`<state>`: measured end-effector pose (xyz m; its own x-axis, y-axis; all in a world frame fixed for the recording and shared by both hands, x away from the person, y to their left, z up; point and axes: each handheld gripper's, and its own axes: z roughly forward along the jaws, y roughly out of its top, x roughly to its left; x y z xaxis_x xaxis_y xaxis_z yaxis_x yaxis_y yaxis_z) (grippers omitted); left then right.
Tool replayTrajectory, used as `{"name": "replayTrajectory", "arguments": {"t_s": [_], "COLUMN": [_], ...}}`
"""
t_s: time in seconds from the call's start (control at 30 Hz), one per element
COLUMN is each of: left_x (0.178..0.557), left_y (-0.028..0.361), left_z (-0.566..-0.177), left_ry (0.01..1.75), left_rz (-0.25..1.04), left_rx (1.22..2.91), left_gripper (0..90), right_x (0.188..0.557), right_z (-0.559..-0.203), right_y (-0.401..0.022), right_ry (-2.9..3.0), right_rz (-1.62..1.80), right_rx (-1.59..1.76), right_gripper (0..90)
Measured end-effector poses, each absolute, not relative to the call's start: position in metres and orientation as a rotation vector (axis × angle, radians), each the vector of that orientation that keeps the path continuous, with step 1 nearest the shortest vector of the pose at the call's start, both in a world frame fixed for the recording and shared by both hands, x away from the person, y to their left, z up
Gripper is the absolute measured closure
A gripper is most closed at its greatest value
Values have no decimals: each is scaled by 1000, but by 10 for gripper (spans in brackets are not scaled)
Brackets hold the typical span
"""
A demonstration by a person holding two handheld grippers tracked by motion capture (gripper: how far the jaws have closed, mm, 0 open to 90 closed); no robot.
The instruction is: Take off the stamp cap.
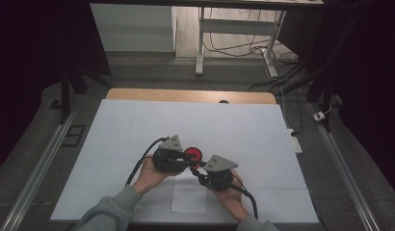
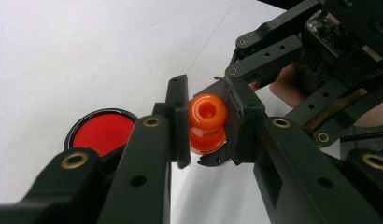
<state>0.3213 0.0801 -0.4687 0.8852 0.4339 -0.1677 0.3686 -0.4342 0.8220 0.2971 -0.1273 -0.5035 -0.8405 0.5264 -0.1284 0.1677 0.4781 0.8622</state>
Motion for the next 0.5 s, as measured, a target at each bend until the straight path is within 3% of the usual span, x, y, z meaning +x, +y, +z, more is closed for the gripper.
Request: {"name": "replayTrajectory", "arguments": {"t_s": [0.5], "left_x": [319], "left_y": [79], "left_z": [-468], "left_ry": [570], "left_rz": [98], "left_rx": [2069], "left_gripper": [731], "right_x": [297], "right_z": [-503], "right_y": [-129], "right_ry": [2361], "right_rz": [1312], "right_rx": [547], "right_gripper": [649]}}
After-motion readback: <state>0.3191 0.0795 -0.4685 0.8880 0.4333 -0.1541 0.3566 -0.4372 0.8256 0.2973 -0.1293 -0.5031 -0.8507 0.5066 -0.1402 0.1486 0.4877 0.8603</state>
